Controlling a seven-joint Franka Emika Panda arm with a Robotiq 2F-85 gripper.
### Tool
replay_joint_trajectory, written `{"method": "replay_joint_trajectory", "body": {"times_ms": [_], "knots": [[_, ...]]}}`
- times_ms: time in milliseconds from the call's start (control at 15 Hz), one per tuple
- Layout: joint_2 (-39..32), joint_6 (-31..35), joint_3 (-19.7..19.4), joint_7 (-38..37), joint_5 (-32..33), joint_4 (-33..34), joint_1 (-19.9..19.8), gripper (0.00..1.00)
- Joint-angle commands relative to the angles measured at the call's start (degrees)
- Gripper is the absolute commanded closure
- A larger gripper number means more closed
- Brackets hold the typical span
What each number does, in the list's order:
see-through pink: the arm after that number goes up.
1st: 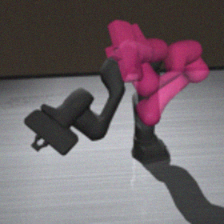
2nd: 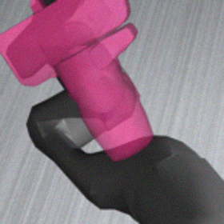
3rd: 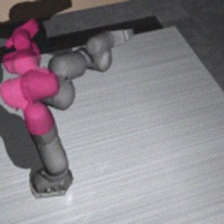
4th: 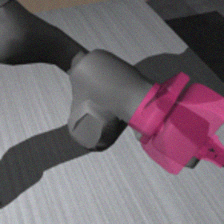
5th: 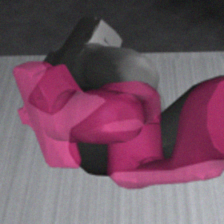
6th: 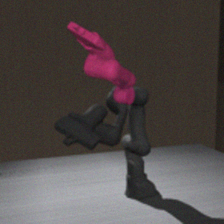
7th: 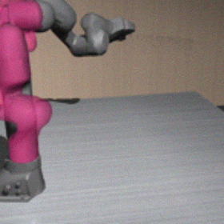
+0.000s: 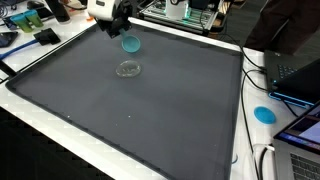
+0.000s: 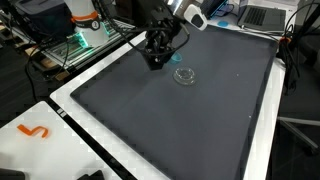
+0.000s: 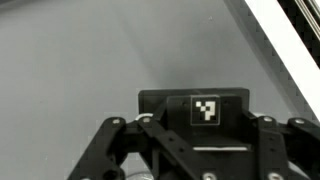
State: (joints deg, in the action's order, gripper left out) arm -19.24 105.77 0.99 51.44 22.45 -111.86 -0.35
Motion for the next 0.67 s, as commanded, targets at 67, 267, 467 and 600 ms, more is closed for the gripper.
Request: {"method": "replay_joint_trajectory", "body": {"times_ms": [67, 267, 467, 600], "knots": [[-3.76, 2.18, 0.05, -1.21, 0.83, 3.76, -0.46, 0.69], [-6.14, 3.52, -0.33, -2.27, 1.15, 6.21, -0.57, 0.69], [-8.51, 3.87, -0.64, -3.14, 1.17, 8.15, -0.70, 0.69], [-10.23, 3.78, -0.78, -3.89, 1.12, 9.47, -0.64, 0.69]]}}
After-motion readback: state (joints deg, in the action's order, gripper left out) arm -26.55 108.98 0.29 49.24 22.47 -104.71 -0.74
